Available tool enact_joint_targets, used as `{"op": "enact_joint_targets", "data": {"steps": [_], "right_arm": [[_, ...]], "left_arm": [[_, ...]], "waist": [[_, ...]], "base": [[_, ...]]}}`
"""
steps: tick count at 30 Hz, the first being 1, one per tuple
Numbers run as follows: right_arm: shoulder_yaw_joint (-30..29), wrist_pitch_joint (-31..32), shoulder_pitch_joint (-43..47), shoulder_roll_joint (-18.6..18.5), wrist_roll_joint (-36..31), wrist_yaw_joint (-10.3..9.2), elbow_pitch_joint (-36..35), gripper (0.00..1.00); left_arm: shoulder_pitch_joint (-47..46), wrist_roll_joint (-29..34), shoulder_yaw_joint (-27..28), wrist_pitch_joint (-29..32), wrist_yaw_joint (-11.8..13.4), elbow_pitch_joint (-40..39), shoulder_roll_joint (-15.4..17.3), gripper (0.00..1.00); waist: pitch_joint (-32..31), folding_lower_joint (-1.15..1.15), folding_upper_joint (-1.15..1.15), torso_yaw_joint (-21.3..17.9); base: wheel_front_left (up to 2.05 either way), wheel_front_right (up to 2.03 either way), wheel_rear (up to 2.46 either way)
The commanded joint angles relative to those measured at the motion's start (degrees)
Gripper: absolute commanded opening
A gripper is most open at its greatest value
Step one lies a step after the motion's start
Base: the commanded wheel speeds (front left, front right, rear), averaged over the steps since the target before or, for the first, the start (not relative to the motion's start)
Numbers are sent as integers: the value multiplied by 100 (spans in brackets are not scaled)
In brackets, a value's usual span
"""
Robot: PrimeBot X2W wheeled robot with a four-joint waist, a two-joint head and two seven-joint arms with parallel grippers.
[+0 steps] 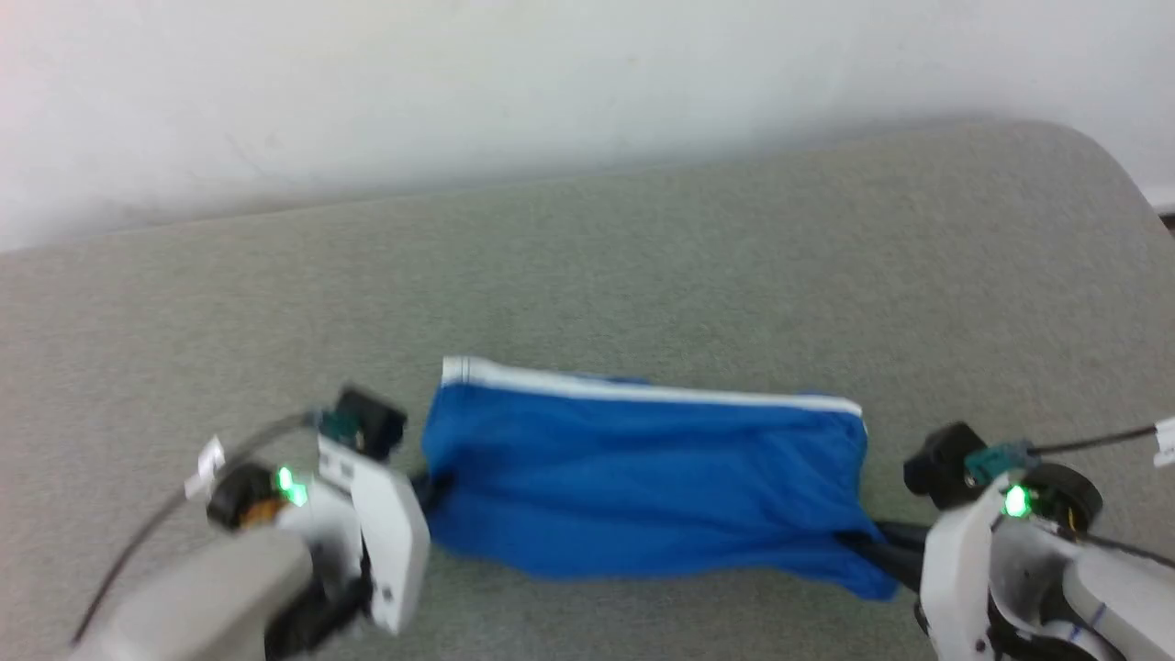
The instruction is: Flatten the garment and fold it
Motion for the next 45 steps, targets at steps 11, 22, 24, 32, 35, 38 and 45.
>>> {"op": "enact_joint_targets", "data": {"steps": [11, 22, 24, 32, 35, 38, 45], "right_arm": [[-191, 254, 544, -123, 34, -12, 363, 0], [-762, 245, 712, -293, -170, -12, -82, 100], [-992, 370, 751, -511, -250, -12, -428, 100], [-2231, 1234, 930, -705, -317, -12, -1286, 100], [-2534, 1743, 1015, -506, -270, -12, -1165, 100], [-2682, 2236, 1040, -245, -171, -12, -982, 100], [-2720, 2704, 1035, 284, -181, -12, -504, 100]], "left_arm": [[1223, -214, -195, -323, 646, -840, 48, 0], [1465, 135, 29, -1316, 1064, -732, -12, 100], [1464, 401, 116, -1682, 1373, -862, 70, 100], [1659, 1433, 1482, -2390, 2702, -1503, -62, 100], [2083, 2205, 2414, -2394, 3060, -1974, -294, 100], [2547, 2910, 3096, -2395, 3190, -2280, -528, 100], [3329, 3951, 4181, -2396, 3021, -2662, -1219, 100]], "waist": [[48, 1, 0, 292], [-431, 1, 0, 241], [-511, 1, 0, 253], [-524, 1, 0, 384], [-454, 1, 0, 428], [-357, 1, 0, 486], [-159, 1, 0, 684]], "base": [[0, 0, 0], [0, 0, 0], [0, 0, 0], [0, 0, 0], [0, 0, 0], [0, 0, 0], [0, 0, 0]]}}
